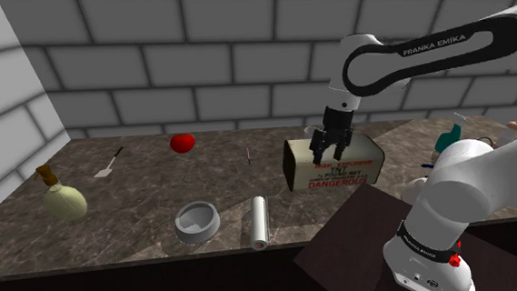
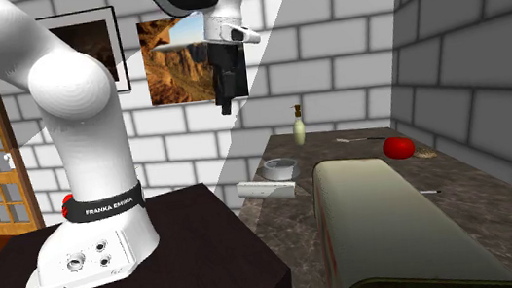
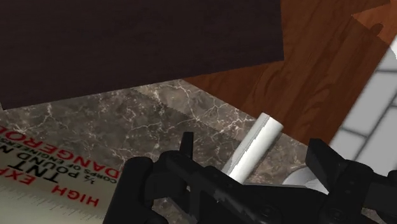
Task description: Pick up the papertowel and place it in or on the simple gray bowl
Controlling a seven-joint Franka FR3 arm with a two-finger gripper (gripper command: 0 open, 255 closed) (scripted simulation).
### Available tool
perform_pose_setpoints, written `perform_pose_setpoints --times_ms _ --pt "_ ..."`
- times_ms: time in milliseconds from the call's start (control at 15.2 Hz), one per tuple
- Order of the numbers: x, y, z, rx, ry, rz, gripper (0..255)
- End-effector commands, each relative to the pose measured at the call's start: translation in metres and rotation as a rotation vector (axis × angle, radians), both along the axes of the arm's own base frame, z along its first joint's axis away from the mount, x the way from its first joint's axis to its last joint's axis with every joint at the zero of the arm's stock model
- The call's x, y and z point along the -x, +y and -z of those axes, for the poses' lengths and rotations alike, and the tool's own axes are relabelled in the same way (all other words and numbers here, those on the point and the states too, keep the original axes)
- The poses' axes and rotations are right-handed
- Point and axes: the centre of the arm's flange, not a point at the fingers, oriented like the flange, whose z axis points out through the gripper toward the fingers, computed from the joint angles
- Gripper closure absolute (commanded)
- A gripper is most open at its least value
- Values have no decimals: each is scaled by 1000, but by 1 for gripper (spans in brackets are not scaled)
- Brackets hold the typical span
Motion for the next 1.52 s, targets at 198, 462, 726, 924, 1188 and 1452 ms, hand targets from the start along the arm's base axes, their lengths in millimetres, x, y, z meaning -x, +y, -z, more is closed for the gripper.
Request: perform_pose_setpoints --times_ms 198,462,726,924,1188,1452 --pt "-18 16 57 -24 -40 121 0" --pt "-33 29 103 -44 -69 215 0" --pt "-51 43 148 -63 -98 308 0" --pt "-66 52 181 -78 -120 378 0" --pt "-88 63 224 -97 -149 472 0" --pt "-112 73 266 -116 -179 565 0"
